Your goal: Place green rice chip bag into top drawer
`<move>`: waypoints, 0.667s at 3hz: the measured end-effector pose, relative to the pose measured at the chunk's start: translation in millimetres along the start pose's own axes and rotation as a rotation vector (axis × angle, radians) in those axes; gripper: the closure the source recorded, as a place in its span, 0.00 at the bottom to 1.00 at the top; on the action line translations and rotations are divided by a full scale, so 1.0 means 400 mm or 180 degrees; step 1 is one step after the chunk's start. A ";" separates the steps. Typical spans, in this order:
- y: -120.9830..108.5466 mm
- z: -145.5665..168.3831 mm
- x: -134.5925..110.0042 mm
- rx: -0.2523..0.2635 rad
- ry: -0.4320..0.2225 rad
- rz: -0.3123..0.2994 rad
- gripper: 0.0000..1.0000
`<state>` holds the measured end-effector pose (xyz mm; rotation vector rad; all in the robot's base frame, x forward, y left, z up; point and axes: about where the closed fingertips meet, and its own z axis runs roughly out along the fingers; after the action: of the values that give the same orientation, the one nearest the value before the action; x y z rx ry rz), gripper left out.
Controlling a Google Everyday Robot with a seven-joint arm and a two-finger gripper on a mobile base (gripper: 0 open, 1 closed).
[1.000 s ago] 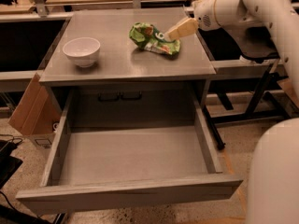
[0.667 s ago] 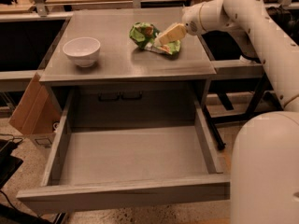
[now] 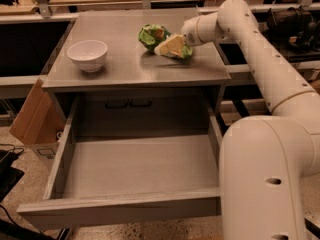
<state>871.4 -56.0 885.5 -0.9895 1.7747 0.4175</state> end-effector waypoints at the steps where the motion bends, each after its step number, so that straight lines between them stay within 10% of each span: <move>1: 0.011 0.069 0.016 -0.0024 0.0075 0.0007 0.15; 2: 0.018 0.079 0.018 -0.0046 0.0077 0.0009 0.46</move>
Offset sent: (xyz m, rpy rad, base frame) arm 0.0106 0.0157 -0.0153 -0.0128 0.0159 0.0016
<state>883.8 -33.6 864.6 -1.0060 1.7973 0.4222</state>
